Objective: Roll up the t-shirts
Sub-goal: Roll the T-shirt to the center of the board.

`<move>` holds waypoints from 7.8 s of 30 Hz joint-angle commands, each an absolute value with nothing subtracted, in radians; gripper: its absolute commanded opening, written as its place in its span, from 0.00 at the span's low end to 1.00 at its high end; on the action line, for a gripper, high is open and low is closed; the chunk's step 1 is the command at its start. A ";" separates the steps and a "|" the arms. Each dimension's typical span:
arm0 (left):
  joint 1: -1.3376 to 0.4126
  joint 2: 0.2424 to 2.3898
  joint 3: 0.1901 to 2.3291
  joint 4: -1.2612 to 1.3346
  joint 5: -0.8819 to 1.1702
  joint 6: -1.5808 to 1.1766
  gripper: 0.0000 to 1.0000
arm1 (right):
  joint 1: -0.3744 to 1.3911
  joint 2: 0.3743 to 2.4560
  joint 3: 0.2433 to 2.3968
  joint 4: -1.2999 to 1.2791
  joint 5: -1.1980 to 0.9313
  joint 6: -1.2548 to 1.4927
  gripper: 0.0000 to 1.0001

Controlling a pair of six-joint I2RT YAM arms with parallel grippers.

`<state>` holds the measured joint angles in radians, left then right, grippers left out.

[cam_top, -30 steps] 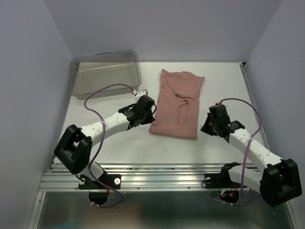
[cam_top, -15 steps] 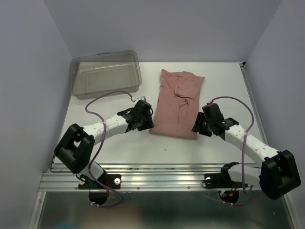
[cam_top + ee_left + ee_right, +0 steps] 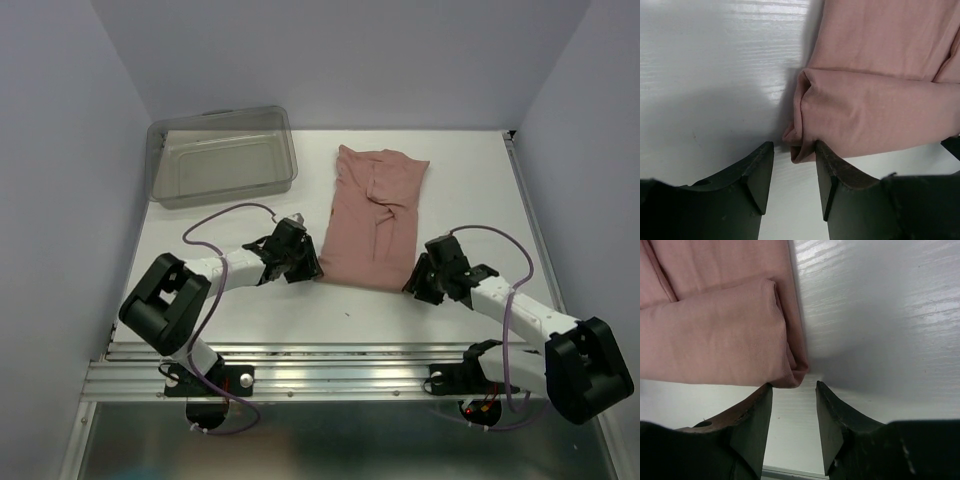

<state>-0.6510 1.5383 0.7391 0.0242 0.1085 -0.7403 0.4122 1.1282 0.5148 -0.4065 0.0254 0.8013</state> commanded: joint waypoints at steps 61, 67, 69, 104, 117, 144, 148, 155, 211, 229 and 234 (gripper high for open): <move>-0.649 1.563 0.641 0.143 0.209 -0.738 0.50 | 0.362 1.071 0.403 -0.279 0.043 0.931 0.33; -0.650 1.600 0.655 0.169 0.227 -0.739 0.32 | 0.362 1.077 0.403 -0.270 0.057 0.931 0.16; -0.650 1.603 0.658 0.169 0.225 -0.739 0.18 | 0.362 1.074 0.408 -0.268 0.067 0.920 0.08; -0.739 1.407 0.715 -0.150 0.253 -0.827 0.00 | 0.362 0.833 0.474 -0.607 -0.029 0.879 0.01; -0.670 1.456 0.831 -0.262 0.279 -0.821 0.00 | 0.362 0.922 0.577 -0.607 0.028 0.845 0.01; -0.584 1.676 1.069 -0.330 0.239 -0.724 0.00 | 0.362 1.164 0.733 -0.491 0.133 0.733 0.01; -0.584 1.706 1.081 -0.316 0.221 -0.718 0.00 | 0.362 1.193 0.733 -0.459 0.147 0.727 0.01; -0.584 1.733 1.103 -0.301 0.161 -0.700 0.04 | 0.353 1.252 0.738 -0.400 0.190 0.723 0.05; -0.644 1.747 1.144 -0.213 0.034 -0.574 0.35 | 0.344 1.329 0.758 -0.313 0.074 0.670 0.18; -0.635 1.608 1.086 -0.230 0.263 -0.580 0.00 | 0.344 1.112 0.664 -0.365 0.035 0.650 0.01; -0.635 1.560 0.977 -0.170 0.363 -0.620 0.00 | 0.344 1.039 0.612 -0.411 0.026 0.663 0.01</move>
<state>-0.6373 1.6188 1.0508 -0.2111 0.2497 -0.5903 0.3477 1.0920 0.6380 -0.3874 0.0441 0.6689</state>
